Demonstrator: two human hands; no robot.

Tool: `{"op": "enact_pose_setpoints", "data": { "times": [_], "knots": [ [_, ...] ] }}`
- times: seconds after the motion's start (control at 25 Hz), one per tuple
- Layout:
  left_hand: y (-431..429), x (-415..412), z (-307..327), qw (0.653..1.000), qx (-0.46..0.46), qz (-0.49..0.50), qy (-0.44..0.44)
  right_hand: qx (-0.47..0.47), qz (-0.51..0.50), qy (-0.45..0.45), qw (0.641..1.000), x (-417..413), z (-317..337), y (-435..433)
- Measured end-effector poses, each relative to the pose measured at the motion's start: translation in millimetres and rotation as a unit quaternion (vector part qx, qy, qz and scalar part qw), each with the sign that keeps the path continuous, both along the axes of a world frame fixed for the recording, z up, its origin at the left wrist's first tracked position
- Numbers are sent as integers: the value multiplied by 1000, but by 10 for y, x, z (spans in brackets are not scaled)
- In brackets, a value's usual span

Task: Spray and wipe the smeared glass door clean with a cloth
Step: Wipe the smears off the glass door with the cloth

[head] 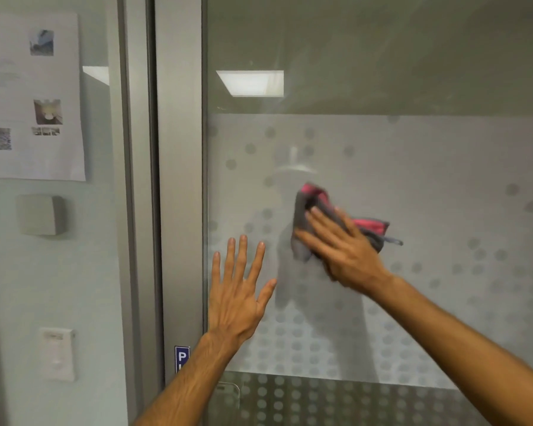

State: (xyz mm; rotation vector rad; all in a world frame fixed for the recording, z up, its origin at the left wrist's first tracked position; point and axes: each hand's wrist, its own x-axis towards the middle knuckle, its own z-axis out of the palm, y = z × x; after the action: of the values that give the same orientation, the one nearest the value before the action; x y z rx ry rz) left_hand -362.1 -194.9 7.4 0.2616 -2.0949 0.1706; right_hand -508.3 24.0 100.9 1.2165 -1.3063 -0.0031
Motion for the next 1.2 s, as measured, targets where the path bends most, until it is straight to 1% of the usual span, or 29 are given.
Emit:
{"op": "enact_pose_setpoints", "data": {
  "times": [0.08,0.16,0.24,0.28,0.32,0.4,0.48,0.6,0.68,0.76,0.88,1.04,1.12,1.2],
  "knots": [
    [-8,0,-5,1000,1,6,-4,-98,5,-48,994,11,323,73],
    [-8,-4,-16,1000,1,3,2,-199,21,-116,973,17,507,106],
    [6,-15,-16,1000,-1,5,7,-255,40,-162,952,45,486,59],
    [29,-23,-17,1000,-5,5,9,-255,42,-158,953,53,384,27],
    [57,-31,-26,1000,-11,4,11,-233,37,-142,961,43,229,14],
    [142,-65,-54,1000,-28,-2,13,-139,18,-85,986,-27,-136,91],
    [242,-108,-80,999,-35,-12,12,-43,-8,-25,999,-133,-520,268],
    [334,-177,-120,999,-33,-20,7,71,-54,33,995,-254,-948,573],
    [362,-214,-182,999,-34,-23,3,111,-75,53,990,-288,-970,716],
    [417,-242,-310,999,-36,-30,4,87,-79,33,993,-249,-780,723],
    [528,-285,-545,999,-30,-38,-2,-16,-53,-35,998,-122,-260,481],
    [580,-351,-635,999,-22,-30,-7,-111,2,-118,987,40,530,-57],
    [587,-366,-622,999,-17,-28,-5,-148,17,-129,980,173,796,-392],
    [594,-361,-625,999,-16,-29,-3,-136,28,-100,985,333,888,-751]
  ]
}}
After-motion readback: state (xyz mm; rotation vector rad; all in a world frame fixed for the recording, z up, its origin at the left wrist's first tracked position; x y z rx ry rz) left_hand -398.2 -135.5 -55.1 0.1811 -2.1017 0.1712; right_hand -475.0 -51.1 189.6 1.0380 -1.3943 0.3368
